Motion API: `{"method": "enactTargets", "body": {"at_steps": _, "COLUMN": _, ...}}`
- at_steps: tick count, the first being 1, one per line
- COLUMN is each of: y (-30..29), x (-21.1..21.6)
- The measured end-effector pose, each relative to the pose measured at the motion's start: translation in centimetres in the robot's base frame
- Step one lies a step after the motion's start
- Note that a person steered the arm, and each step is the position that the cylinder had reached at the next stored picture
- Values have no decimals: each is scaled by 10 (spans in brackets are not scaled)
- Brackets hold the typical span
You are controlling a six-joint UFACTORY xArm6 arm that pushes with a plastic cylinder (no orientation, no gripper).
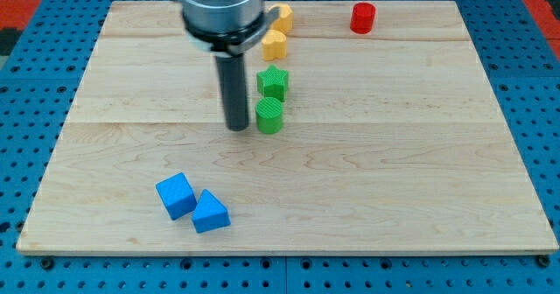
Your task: Move the green circle to the bottom side of the green star
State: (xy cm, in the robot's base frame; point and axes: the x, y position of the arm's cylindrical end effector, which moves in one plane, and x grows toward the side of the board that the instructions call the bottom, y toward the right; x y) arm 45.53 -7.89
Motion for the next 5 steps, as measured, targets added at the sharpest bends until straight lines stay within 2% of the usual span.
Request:
{"method": "enactTargets", "body": {"at_steps": 1, "y": -68, "x": 25}}
{"method": "enactTargets", "body": {"at_steps": 2, "y": -130, "x": 68}}
{"method": "enactTargets", "body": {"at_steps": 3, "y": -127, "x": 117}}
{"method": "enactTargets", "body": {"at_steps": 4, "y": -81, "x": 122}}
{"method": "enactTargets", "body": {"at_steps": 5, "y": -63, "x": 81}}
